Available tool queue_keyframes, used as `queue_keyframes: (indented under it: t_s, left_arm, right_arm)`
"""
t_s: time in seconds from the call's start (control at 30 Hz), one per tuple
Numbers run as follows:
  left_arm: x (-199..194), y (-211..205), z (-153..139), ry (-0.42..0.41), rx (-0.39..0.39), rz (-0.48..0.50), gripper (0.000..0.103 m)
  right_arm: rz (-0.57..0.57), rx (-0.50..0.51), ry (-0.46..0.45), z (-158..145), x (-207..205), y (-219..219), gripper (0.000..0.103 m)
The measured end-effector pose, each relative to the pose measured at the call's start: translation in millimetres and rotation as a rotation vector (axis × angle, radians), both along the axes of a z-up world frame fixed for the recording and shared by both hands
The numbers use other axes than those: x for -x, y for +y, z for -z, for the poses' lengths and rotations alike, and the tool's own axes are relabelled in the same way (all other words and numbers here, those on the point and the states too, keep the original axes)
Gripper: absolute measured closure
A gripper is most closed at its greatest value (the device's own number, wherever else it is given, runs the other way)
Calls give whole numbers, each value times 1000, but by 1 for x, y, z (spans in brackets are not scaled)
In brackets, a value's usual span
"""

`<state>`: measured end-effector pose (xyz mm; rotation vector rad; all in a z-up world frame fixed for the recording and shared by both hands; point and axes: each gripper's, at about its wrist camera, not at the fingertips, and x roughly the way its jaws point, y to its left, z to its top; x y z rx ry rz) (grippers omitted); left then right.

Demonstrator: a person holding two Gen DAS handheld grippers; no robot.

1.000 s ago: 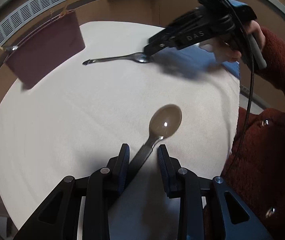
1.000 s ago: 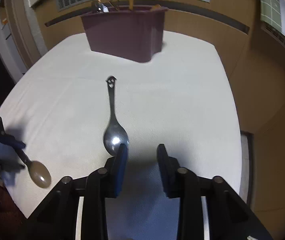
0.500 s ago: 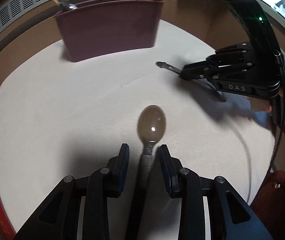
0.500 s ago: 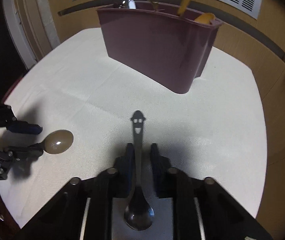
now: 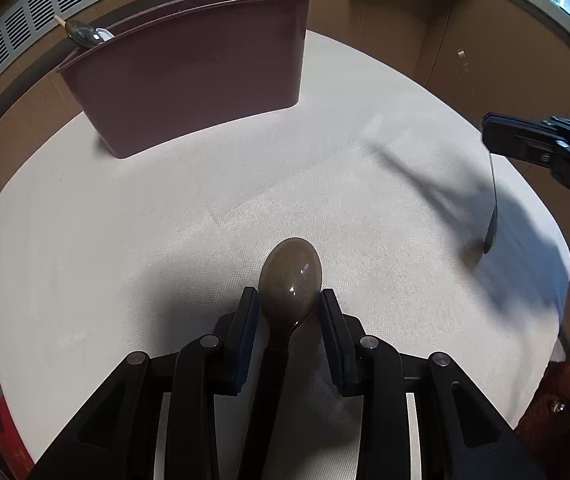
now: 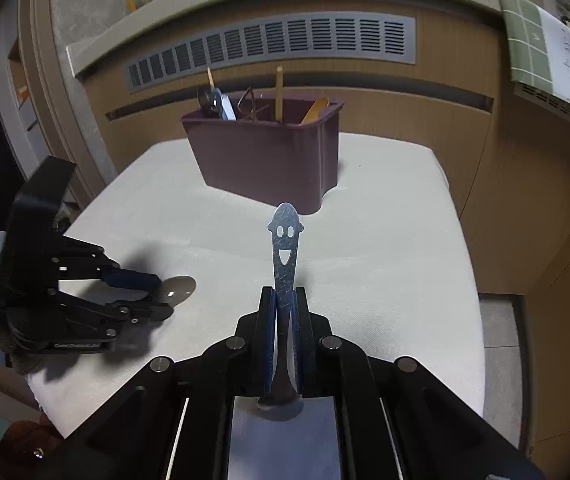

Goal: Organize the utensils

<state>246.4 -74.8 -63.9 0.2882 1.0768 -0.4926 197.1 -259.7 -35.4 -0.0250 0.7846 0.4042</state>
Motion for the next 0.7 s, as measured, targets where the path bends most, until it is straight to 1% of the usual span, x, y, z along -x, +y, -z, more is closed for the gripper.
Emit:
queue_keyframes:
  t_s: [0.13, 0.17, 0.27, 0.33, 0.37, 0.43, 0.47, 0.5, 0.57, 0.7]
  left_arm:
    - [-2, 4, -2, 2, 25, -24, 71]
    - [11, -2, -3, -3, 30, -31, 71]
    - [15, -1, -2, -15, 65, -64, 72]
    - [17, 6, -6, -26, 123, -107, 72]
    - [22, 12, -11, -39, 166, -135, 72]
    - [36, 25, -25, -83, 266, -184, 72]
    - [42, 31, -32, -108, 312, -206, 72]
    - [51, 38, -41, -139, 361, -231, 72]
    - [59, 45, -48, -180, 406, -264, 72]
    - [77, 62, -64, -217, 437, -290, 72]
  right_arm:
    - [0, -30, -21, -4, 5, -1, 97]
    - [0, -34, -22, -5, 5, -1, 97]
    - [6, -45, -23, -5, 8, 1, 97]
    - [11, -42, -31, -8, 11, 0, 97]
    - [14, -38, -41, -10, 12, 0, 97]
    - [22, -27, -63, -14, 17, 0, 98]
    - [25, -24, -75, -16, 19, 0, 103]
    - [26, -23, -83, -18, 21, 0, 102]
    - [26, -28, -96, -21, 22, 1, 102]
    - [20, -14, -105, -24, 21, 3, 102]
